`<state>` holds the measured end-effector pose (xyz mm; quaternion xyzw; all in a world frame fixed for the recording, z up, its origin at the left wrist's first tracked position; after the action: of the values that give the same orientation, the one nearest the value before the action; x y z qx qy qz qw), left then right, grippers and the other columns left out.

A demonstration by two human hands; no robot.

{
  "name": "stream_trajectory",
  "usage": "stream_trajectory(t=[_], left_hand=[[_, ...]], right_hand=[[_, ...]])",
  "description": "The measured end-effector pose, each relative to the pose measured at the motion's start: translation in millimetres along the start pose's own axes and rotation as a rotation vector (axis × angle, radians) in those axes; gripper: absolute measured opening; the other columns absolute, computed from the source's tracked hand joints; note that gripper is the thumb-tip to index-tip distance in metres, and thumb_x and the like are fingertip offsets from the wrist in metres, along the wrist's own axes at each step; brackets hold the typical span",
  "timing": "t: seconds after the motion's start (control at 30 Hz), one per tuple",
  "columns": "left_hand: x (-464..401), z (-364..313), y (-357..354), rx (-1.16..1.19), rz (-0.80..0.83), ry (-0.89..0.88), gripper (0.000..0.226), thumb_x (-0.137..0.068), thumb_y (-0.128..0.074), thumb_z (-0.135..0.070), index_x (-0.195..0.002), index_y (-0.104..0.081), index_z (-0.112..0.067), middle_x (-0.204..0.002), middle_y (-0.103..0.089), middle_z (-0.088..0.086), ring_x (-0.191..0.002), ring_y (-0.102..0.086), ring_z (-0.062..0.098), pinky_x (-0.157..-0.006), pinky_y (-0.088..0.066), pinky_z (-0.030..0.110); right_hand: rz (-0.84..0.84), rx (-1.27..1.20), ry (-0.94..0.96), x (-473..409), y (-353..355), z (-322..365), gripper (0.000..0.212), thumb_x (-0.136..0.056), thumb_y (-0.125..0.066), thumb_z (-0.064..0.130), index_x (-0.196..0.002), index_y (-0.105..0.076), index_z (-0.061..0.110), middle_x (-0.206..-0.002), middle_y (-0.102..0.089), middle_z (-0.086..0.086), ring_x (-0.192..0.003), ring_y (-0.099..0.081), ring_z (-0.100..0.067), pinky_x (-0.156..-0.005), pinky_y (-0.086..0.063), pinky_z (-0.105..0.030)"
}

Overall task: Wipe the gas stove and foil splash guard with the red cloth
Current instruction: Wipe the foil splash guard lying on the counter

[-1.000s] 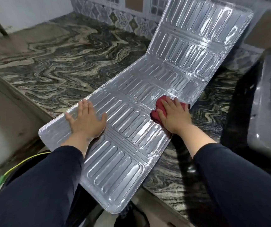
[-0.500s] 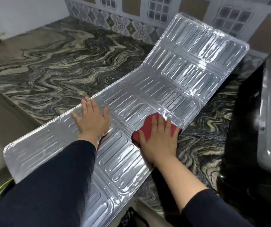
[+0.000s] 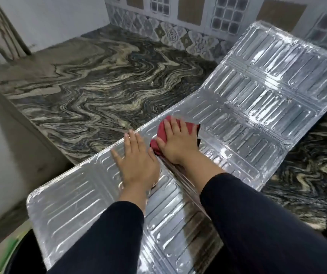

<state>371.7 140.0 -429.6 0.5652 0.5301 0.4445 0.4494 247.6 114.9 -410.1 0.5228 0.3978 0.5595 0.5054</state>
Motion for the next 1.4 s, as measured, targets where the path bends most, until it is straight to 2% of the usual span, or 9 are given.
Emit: stream_trajectory(t=[0.17,0.33,0.57,0.7,0.83,1.1,1.23,1.3,1.4], left_hand=[[0.9,0.4,-2.0,0.019,-0.020,0.007,0.061,-0.096,-0.010,-0.037,-0.151,0.003,-0.012,-0.161,0.011,0.003,-0.149,0.010,0.017,-0.116,0.000,0.061],[1.3,0.6,-2.0,-0.005,0.006,0.021,0.075,-0.090,0.002,-0.059,-0.150,0.009,-0.014,-0.159,0.017,0.002,-0.147,0.017,0.016,-0.115,0.008,0.059],[2.9,-1.6,0.0,-0.027,0.000,0.014,0.074,-0.090,0.005,-0.056,-0.149,0.011,-0.012,-0.159,0.018,0.004,-0.147,0.016,0.019,-0.115,0.006,0.060],[1.8,-3.1,0.4,-0.020,0.011,0.026,0.074,-0.091,-0.001,-0.055,-0.150,0.009,-0.011,-0.160,0.016,0.004,-0.148,0.016,0.018,-0.114,0.007,0.061],[2.2,-1.9,0.9,-0.025,0.019,0.026,0.075,-0.091,-0.005,-0.057,-0.150,0.008,-0.013,-0.160,0.015,0.003,-0.148,0.014,0.017,-0.115,0.006,0.060],[4.9,3.9,5.2,-0.068,0.081,-0.022,0.077,-0.090,0.001,-0.060,-0.149,0.011,-0.012,-0.160,0.017,0.004,-0.148,0.014,0.018,-0.116,0.001,0.060],[11.8,9.1,16.1,-0.111,0.127,0.003,0.075,-0.092,-0.006,-0.057,-0.150,0.009,-0.012,-0.160,0.016,0.005,-0.148,0.014,0.019,-0.113,0.002,0.065],[14.2,5.4,25.0,-0.085,0.063,0.003,0.074,-0.093,-0.016,-0.051,-0.150,0.005,-0.009,-0.160,0.013,0.006,-0.148,0.013,0.020,-0.111,0.003,0.066],[11.1,-14.9,30.4,-0.055,-0.005,-0.122,0.070,-0.094,-0.022,-0.043,-0.151,0.001,-0.010,-0.161,0.010,0.005,-0.148,0.012,0.019,-0.113,0.005,0.062]], right_hand=[[-0.015,0.012,0.039,-33.7,1.7,7.1,0.070,-0.094,-0.013,0.061,-0.152,0.002,0.025,-0.161,0.007,0.004,-0.148,0.011,-0.025,-0.114,0.008,-0.060],[-0.067,-0.028,-0.149,-62.6,16.9,-37.9,0.066,-0.096,-0.011,0.057,-0.152,0.001,0.026,-0.162,0.005,0.003,-0.147,0.013,-0.028,-0.112,0.009,-0.065],[-0.096,-0.041,-0.218,-75.1,22.2,-64.8,0.065,-0.095,-0.009,0.057,-0.152,-0.007,0.026,-0.162,-0.003,0.002,-0.148,0.001,-0.028,-0.115,0.003,-0.060],[-0.103,0.013,-0.010,-47.8,13.8,-42.2,0.060,-0.096,-0.012,0.055,-0.151,-0.012,0.029,-0.161,-0.009,0.006,-0.147,-0.005,-0.025,-0.116,-0.002,-0.056],[-0.111,0.003,0.085,-8.2,4.4,-33.8,0.061,-0.097,-0.017,0.055,-0.151,-0.013,0.029,-0.161,-0.008,0.007,-0.148,0.002,-0.022,-0.115,0.005,-0.056],[-0.078,-0.033,-0.130,57.2,4.7,-108.1,0.065,-0.094,-0.016,0.061,-0.151,-0.009,0.029,-0.162,-0.005,0.005,-0.149,0.004,-0.022,-0.116,0.004,-0.054],[-0.061,-0.065,-0.130,77.3,-0.7,-92.9,0.064,-0.096,-0.016,0.058,-0.152,-0.009,0.028,-0.162,-0.005,0.004,-0.148,0.004,-0.023,-0.117,0.005,-0.055],[-0.073,-0.074,-0.117,87.1,-4.1,-82.1,0.064,-0.096,-0.015,0.057,-0.152,-0.009,0.027,-0.162,-0.005,0.004,-0.148,0.003,-0.023,-0.117,0.004,-0.056],[-0.060,-0.073,-0.114,101.0,-9.2,-67.0,0.064,-0.096,-0.014,0.057,-0.152,-0.007,0.027,-0.162,-0.003,0.003,-0.148,0.004,-0.023,-0.117,0.007,-0.055]])
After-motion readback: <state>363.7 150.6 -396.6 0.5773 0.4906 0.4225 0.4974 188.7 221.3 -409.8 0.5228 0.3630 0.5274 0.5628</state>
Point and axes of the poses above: each hand's wrist, its own x-axis away from the middle knuckle, its own y-axis out of the back of the hand, z = x × y, the point moved 3 cm from there along -x, towards the middle knuckle
